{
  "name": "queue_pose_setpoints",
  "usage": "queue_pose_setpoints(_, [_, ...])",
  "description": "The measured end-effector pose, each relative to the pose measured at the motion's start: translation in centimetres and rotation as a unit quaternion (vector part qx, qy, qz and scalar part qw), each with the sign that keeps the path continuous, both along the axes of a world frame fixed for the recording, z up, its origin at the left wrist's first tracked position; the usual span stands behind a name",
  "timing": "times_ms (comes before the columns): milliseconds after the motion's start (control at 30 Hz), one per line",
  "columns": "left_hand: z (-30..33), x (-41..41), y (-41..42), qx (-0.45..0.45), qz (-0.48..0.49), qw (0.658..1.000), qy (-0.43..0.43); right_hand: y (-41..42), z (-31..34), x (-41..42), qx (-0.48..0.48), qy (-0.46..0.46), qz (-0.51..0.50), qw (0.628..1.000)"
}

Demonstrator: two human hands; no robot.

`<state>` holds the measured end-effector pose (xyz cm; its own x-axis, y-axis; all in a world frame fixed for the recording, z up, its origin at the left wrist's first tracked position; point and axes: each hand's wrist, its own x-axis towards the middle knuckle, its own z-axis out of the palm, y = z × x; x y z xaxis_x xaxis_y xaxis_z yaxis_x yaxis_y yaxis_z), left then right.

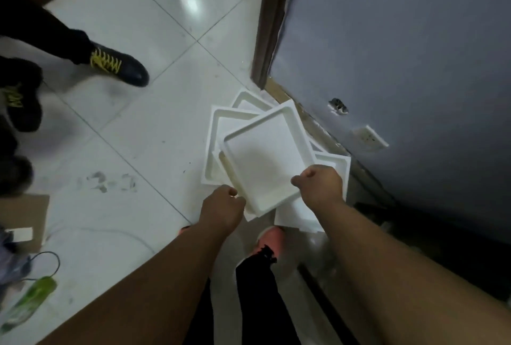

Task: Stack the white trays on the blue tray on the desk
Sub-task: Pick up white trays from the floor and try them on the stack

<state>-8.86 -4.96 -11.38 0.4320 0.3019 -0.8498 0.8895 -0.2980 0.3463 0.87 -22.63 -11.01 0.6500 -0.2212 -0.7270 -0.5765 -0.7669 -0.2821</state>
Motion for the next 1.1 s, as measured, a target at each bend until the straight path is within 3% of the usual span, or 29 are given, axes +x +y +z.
queue_pose_setpoints(133, [-7.5, 2.0, 0.0, 0.019, 0.053, 0.998, 0.000, -0.7, -9.1, 2.4, 0.003, -0.013, 0.028, 1.000])
queue_pose_setpoints(267, [-15.0, 2.7, -0.3, 0.046, 0.098, 0.994, 0.017, -2.5, -16.7, 4.8, -0.010, -0.030, -0.079, 0.996])
queue_pose_setpoints(533, [-20.3, 1.6, -1.7, 0.128, 0.019, 0.991, -0.045, -4.8, -22.2, 6.2, -0.061, -0.037, 0.002, 0.997])
queue_pose_setpoints(800, [-16.9, 3.2, -0.5, 0.143, 0.014, 0.988, -0.049, -4.4, -18.0, 5.9, -0.097, -0.025, -0.006, 0.995])
queue_pose_setpoints(1100, [-2.6, 5.0, 4.9, 0.153, -0.003, 0.982, -0.111, -1.0, -2.0, 5.0, -0.056, -0.059, -0.060, 0.995])
